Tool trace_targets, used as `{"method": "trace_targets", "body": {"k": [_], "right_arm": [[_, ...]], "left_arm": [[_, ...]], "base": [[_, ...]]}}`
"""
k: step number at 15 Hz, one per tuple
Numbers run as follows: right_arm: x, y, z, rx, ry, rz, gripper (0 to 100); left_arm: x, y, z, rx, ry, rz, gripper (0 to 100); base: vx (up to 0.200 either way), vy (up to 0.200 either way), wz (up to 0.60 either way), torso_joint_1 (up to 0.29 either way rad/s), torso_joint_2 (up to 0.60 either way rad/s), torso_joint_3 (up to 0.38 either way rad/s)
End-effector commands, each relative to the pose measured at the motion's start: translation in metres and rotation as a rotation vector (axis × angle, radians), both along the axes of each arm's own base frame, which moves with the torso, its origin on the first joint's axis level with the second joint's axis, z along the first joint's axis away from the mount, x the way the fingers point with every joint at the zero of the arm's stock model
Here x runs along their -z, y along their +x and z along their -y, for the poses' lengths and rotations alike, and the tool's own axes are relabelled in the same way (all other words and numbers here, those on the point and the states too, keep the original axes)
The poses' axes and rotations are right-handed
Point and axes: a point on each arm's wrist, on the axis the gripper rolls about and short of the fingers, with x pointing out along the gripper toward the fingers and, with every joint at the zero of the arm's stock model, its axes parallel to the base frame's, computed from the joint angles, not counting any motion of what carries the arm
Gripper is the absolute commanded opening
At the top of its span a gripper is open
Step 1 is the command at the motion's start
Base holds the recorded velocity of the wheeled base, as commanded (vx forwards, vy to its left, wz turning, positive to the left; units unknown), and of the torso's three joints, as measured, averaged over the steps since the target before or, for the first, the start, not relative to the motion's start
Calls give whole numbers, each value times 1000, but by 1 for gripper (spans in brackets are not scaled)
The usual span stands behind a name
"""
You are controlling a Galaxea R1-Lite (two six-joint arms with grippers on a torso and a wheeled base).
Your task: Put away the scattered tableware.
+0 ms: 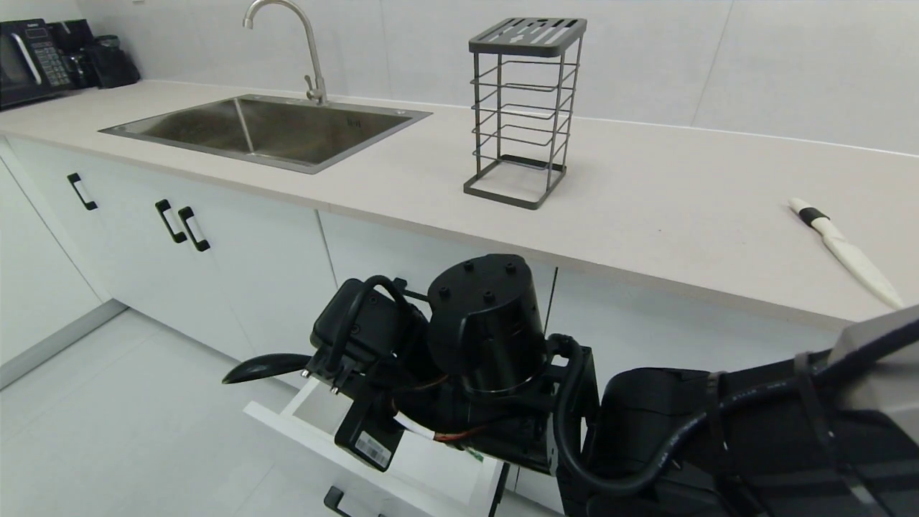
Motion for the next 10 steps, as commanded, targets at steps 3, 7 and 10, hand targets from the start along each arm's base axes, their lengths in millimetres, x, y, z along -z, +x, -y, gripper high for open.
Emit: {"method": "trace_targets", "body": {"k": [3,7,10], "right_arm": [[0,2,-3,1,6,2,0],[-6,6,-6,7,25,14,0],[-8,12,-14,5,46,24,0]], "left_arm": [[0,0,0,0,0,-1,100],[0,0,0,0,0,-1,100],[0,0,0,0,0,-1,100]], "base": [[0,0,0,-149,245,97],[0,0,0,-206,259,113],[0,0,0,-121,271,92]]}}
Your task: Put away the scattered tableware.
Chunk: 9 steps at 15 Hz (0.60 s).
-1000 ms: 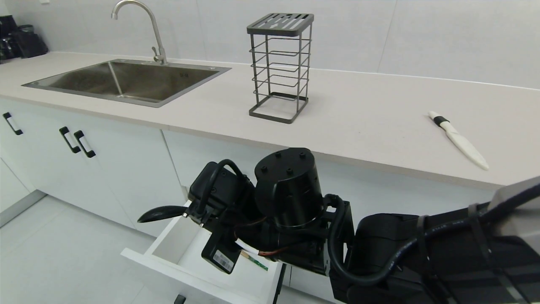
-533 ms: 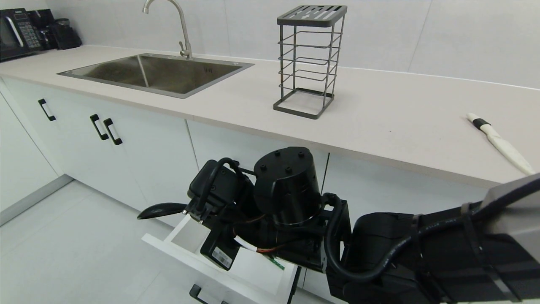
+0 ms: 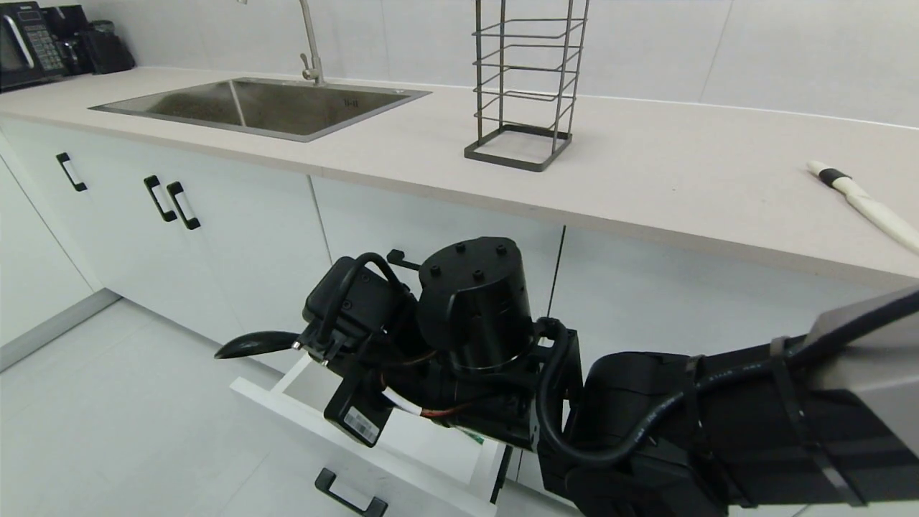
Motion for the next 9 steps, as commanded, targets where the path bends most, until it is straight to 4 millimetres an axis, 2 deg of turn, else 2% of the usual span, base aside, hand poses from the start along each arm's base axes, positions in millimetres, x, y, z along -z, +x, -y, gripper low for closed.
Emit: {"method": "trace_targets", "body": {"k": [1,4,6,7,9], "right_arm": [[0,4,-6,-3,13,6,0],[5,7,-9,-58,-1,-12,0],[-6,15,-12,-48,-34,-29,0],[-14,25,-5,-13,-89,-55,0],[-12,31,4,66,-158,-69,0]], "left_arm": [[0,0,0,0,0,-2,100],[0,0,0,0,0,-2,100],[0,0,0,0,0,0,100],[0,0,0,-2,0,0,100],[0,0,0,0,0,0,100]], "base": [[0,0,0,-32,266,46],[0,0,0,-6,83,23],[0,0,0,0,0,0],[0,0,0,0,0,0],[0,0,0,0,0,0]]}}
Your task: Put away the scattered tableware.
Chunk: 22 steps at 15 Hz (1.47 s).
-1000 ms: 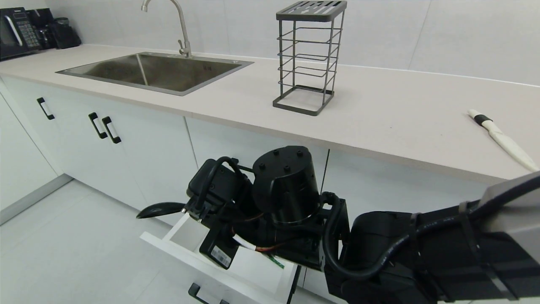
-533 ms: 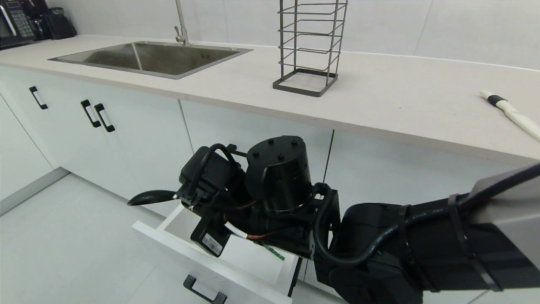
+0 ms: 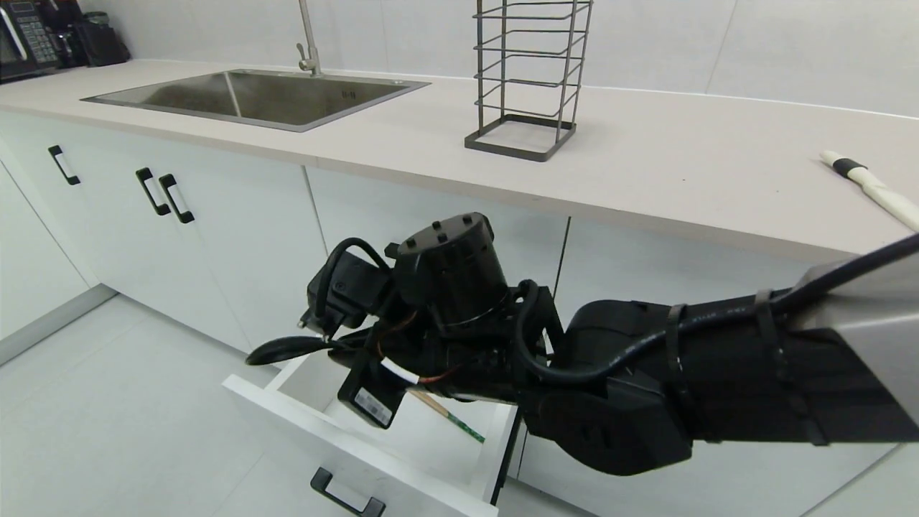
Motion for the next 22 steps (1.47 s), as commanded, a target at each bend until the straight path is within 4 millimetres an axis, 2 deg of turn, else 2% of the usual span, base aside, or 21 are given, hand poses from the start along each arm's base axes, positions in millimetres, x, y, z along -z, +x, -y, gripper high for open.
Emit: {"method": "trace_targets", "body": {"k": [1,2,3,4,5,9,14,22], "right_arm": [[-12,10,3,43,17,39,0],[-13,13,-7,47,48,51,0],[-13,12,-8,45,48,51,0],[3,10,-22,50,20,48,0],[21,12,-26,82,-42,32,0],[40,23,-20,119,-172,-39,0],[61,56,-6,200,-213,-59,0],[89,82,-18,243,-229,-41,0]], "left_arm": [[0,0,0,0,-1,-2,100],[0,0,0,0,-1,-2,100],[0,0,0,0,-1,-2,100],[0,0,0,0,-1,-2,100],[0,0,0,0,-1,-2,100],[0,0,0,0,-1,-2,100],[0,0,0,0,-1,-2,100],[0,0,0,-2,-1,0,100]], "base": [[0,0,0,0,0,0],[0,0,0,0,0,0],[0,0,0,0,0,0],[0,0,0,0,0,0],[0,0,0,0,0,0],[0,0,0,0,0,0],[0,0,0,0,0,0],[0,0,0,0,0,0]]}}
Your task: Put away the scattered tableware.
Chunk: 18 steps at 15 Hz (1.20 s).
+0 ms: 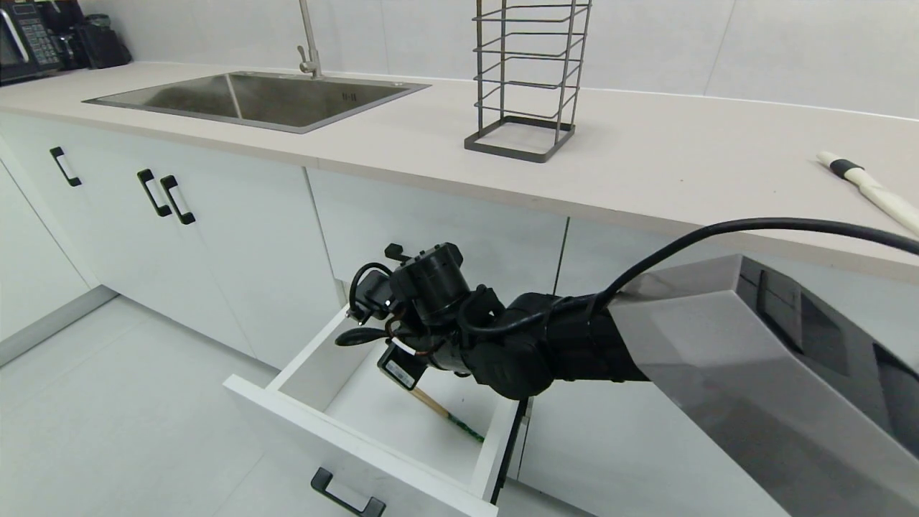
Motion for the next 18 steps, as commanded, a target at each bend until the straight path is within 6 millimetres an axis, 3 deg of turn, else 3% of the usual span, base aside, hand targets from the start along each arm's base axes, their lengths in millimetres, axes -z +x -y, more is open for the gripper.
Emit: {"method": "trace_targets", "body": {"k": [1,4,18], "right_arm": [[17,9,-3,9,-14,-11,0],[31,17,-4,20,-25,-20,0],[61,27,-6,26,-66,-39,0]], "left_arm": [[0,0,0,0,0,-2,100],[0,0,0,0,0,-1,100],[0,0,0,0,0,-2,100]], "base": [[0,0,0,0,0,0],[0,0,0,0,0,0],[0,0,0,0,0,0]]}}
